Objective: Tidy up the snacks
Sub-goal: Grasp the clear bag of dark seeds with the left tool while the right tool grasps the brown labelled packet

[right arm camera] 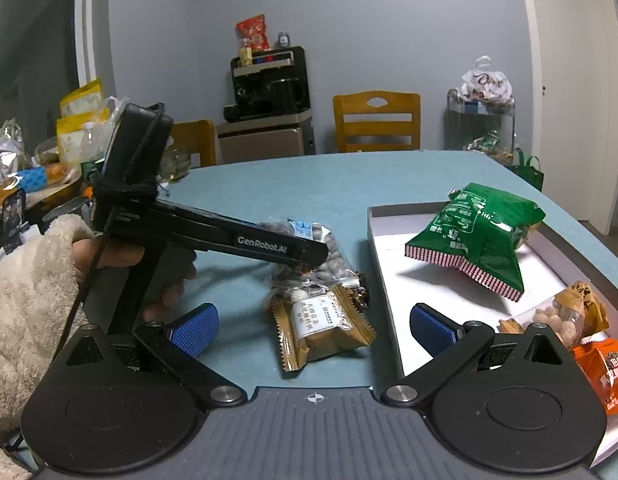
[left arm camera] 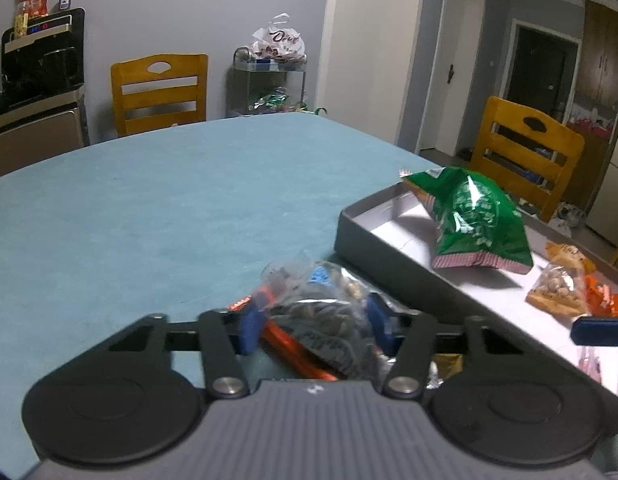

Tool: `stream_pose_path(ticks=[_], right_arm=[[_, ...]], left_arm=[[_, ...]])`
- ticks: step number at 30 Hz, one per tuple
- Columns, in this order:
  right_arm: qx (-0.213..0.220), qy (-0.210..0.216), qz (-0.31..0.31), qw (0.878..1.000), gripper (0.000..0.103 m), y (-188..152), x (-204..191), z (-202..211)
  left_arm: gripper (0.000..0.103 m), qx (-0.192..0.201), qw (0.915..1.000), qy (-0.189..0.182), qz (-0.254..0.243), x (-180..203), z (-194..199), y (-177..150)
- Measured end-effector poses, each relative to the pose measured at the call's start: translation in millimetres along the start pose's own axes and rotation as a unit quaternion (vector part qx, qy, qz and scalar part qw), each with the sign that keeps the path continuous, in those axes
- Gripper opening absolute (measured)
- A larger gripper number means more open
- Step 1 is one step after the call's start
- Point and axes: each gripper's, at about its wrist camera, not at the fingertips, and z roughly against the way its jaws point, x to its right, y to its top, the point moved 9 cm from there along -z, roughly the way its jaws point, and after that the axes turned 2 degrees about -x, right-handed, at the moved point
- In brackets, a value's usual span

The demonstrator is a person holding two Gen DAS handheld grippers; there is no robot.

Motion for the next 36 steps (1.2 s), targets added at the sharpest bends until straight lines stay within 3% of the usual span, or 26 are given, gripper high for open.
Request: stream_pose_path(ticks=[10,17,36], right_arm=[[-0.003,0.001,0.010,1.000,0.103,-1.9,-4.2,-0.8],[-0.007,-0.003,0.021,1.000,0.103,2.1,-9.7,-6.2],[-0.066,-0.046,0.112,0.990,0.103,-9.2,-15.4,-45.4]], left_arm=[[0.049,0.000,1.0000,-0.005,0.001,3.4,-0.4,-1.9],[0.042,0.003,0.9999,-0.011,0.002,5.5,4.5,1.7],[0.041,0.009,0.9998,-0.016,0.008,2.1,12.0,5.6]])
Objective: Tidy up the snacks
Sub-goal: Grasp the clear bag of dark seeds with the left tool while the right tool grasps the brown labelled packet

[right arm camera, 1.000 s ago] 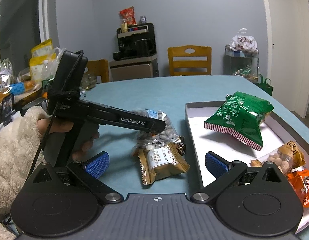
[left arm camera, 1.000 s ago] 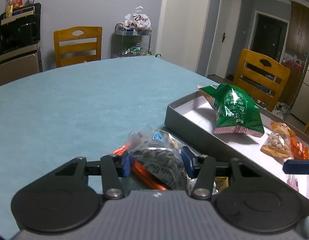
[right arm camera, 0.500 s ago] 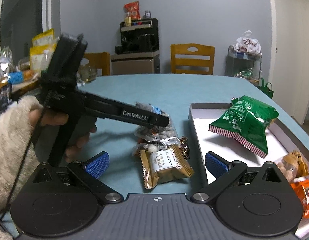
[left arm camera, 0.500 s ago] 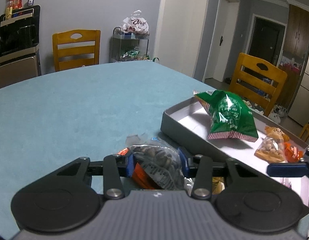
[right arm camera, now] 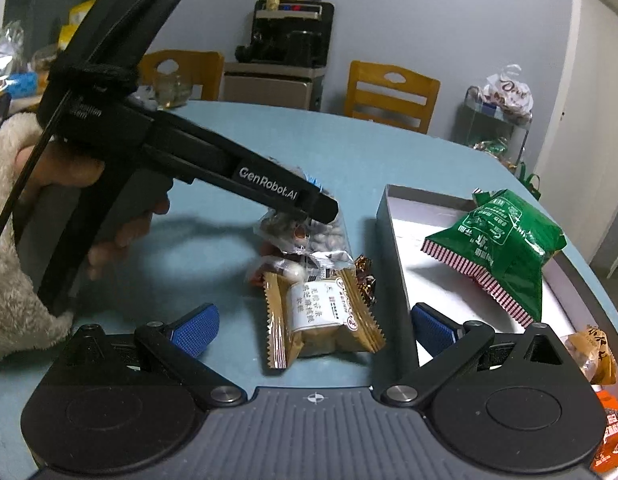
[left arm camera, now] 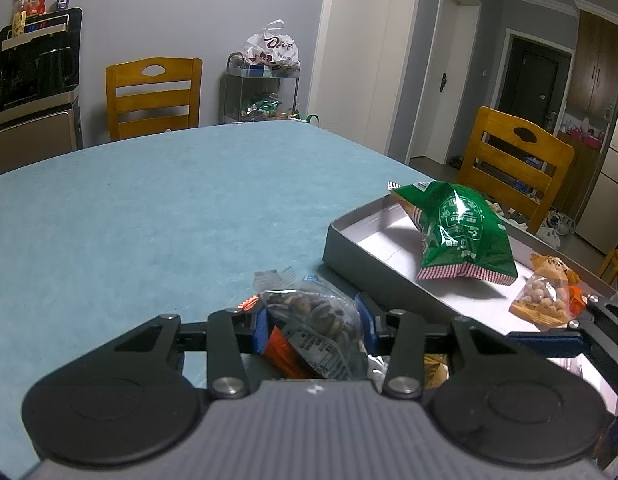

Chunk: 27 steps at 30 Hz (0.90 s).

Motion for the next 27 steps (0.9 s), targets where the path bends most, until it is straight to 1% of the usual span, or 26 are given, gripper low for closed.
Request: stream_pose_path(ticks=[3,5,7,11,13,16,19,23,27], right_arm=[[0.004,0.005,-0.012,1.000,0.102,-0.3,3.6,3.0],[0.019,0.007,-0.025,0.999,0.101,2.4,6.5,7.5],[0.030,0.007,-0.022,0.999,0.101,5.6,5.7,12.3],[0.044,0.024,-0.016,0.999,0.098,9.7,-0.2,17.7],[0.048,0.025,-0.008,0.998,0.096,12.1,-3.1,18.0],[0.033,0.018,-0.001,0.999,0.088,11.8,-3.9,9.1],[0.012,0.019,-0.010,1.000,0.083,9.0,-3.0,0.1],[-0.003,0.018,0.000,1.000,0.071,4.2,-5.2,-7.1],[-0.002,0.028,0.010,1.000,0.069,3.0,-10.0,-4.9]], left_arm=[[0.041,-0.001,1.0000,0.002,0.000,-0.6,-1.2,-0.9],[0.041,-0.002,1.0000,0.003,-0.001,-0.7,-2.4,-1.9],[0.041,-0.002,1.0000,0.003,-0.001,-0.8,-2.8,-2.1],[0.041,-0.002,1.0000,0.003,-0.001,-0.7,-3.1,-2.2],[0.041,-0.002,1.0000,0.003,-0.001,-0.7,-3.1,-2.3],[0.041,-0.003,1.0000,0.003,-0.001,-0.5,-3.5,-2.3],[0.041,-0.003,1.0000,0.003,-0.001,-0.4,-3.8,-2.5],[0.041,-0.004,1.0000,0.003,0.000,-0.5,-4.1,-2.8],[0.041,-0.005,1.0000,0.003,0.000,-0.3,-4.9,-3.5]])
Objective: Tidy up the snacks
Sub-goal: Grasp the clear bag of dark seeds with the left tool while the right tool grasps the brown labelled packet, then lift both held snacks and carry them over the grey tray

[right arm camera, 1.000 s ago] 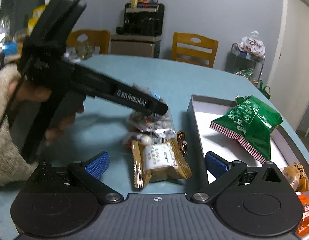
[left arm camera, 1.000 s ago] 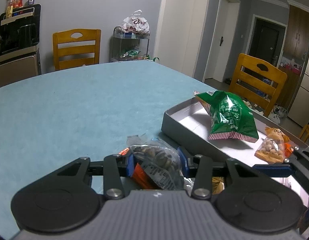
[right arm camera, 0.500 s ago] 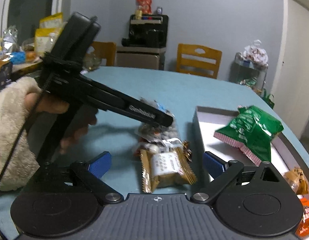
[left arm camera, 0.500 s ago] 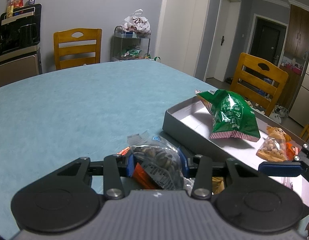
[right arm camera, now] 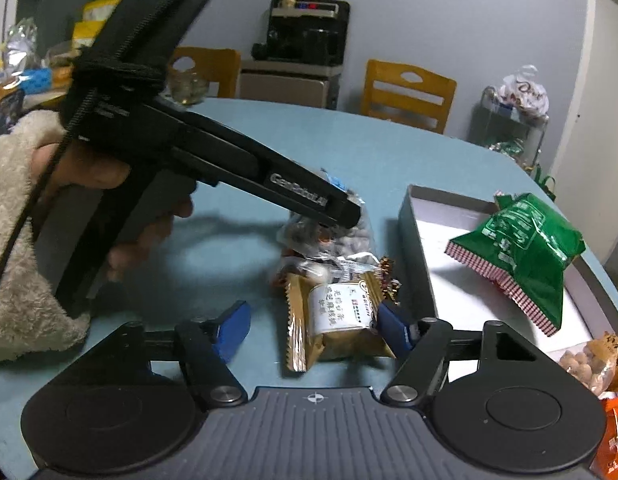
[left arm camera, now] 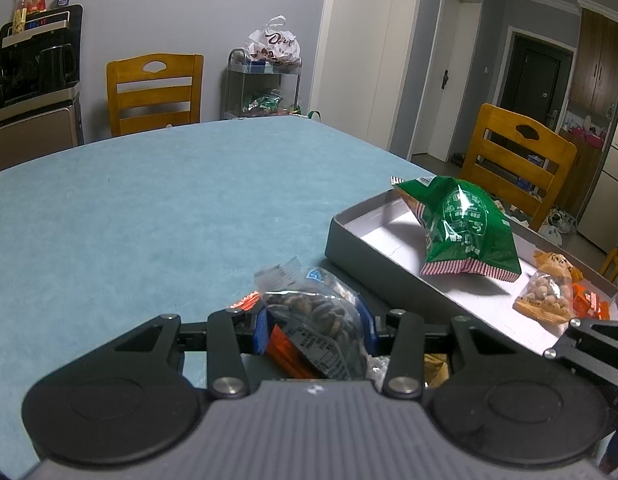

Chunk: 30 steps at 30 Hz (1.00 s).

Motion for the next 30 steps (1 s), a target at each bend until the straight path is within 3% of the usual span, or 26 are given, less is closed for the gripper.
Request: stream_pose_path(ticks=[10,12,14,16,30], right_arm=[[-0.021,-0.018,-0.009,1.000,0.069,0.6,3.2,-15.8],[-0.020,-0.019,-0.009,1.000,0.062,0.6,4.3,-18.6],[-0.019,-0.020,-0.011,1.000,0.044,1.1,5.7,-19.1],[-0.017,-0.027,-0.007,0.999,0.040,0.8,7.8,-18.0],[0.031,-0.014,-0.018,0.999,0.039,-1.3,10.5,20.6]], left_arm=[[0.041,-0.005,1.0000,0.000,0.002,0.0,-4.7,-1.5],[0.041,-0.005,1.0000,0.000,0.003,-0.3,-5.0,-1.6],[0.041,-0.006,1.0000,-0.001,0.004,-1.0,-5.6,-1.4],[0.041,-0.007,1.0000,-0.002,0.006,-0.7,-6.7,-1.6],[0.038,0.012,0.9997,-0.008,0.017,-4.1,3.1,7.2]])
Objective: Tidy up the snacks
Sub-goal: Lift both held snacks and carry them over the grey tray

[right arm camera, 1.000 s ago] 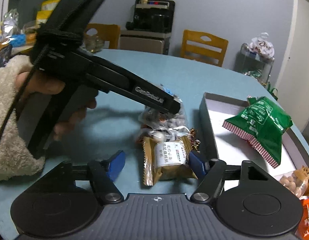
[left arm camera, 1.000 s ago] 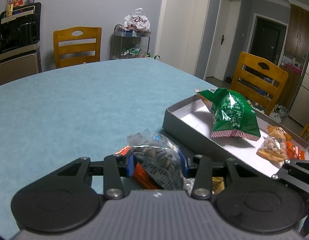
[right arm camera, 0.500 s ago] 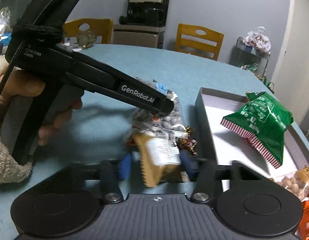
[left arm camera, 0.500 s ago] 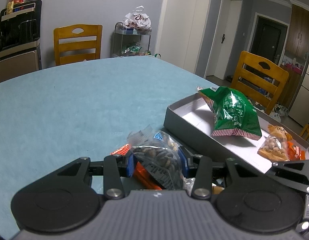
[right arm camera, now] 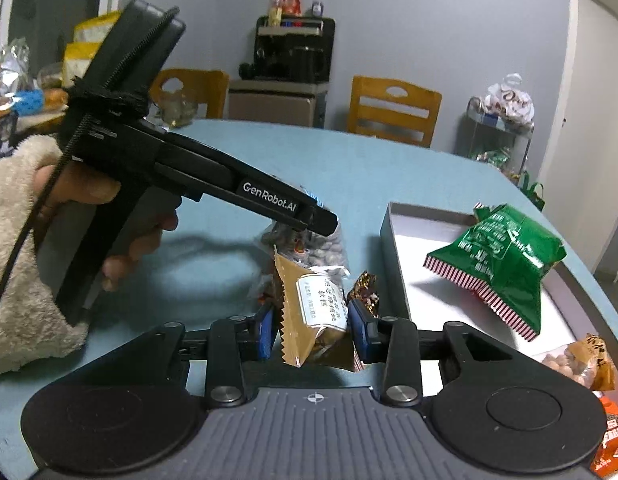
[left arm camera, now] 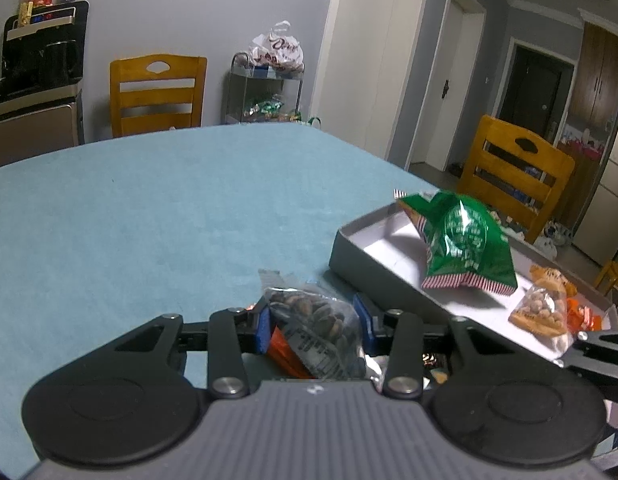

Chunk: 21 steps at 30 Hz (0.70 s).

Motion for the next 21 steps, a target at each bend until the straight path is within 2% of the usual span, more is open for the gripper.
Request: stream_pose_path(ticks=[8,12,17,21], right_arm=[[0.025,0.000,-0.013,1.000,0.038,7.6,4.2,22.9],[0.024,0.002,-0.017,1.000,0.038,4.5,6.0,26.5],[0.020,0.005,-0.021,1.000,0.037,0.1,6.1,26.1],[0.017,0.006,-0.022,1.000,0.037,-0.6,6.3,25.0]], left_arm=[[0.035,0.026,0.9991,-0.010,0.033,-15.0,16.1,14.3],[0.035,-0.006,0.9997,-0.006,0.023,-15.7,9.5,6.4],[0.036,-0.016,0.9998,-0.005,0.006,-11.5,6.7,2.2],[0.037,-0.040,0.9990,0.013,-0.014,-10.8,0.0,-5.0]])
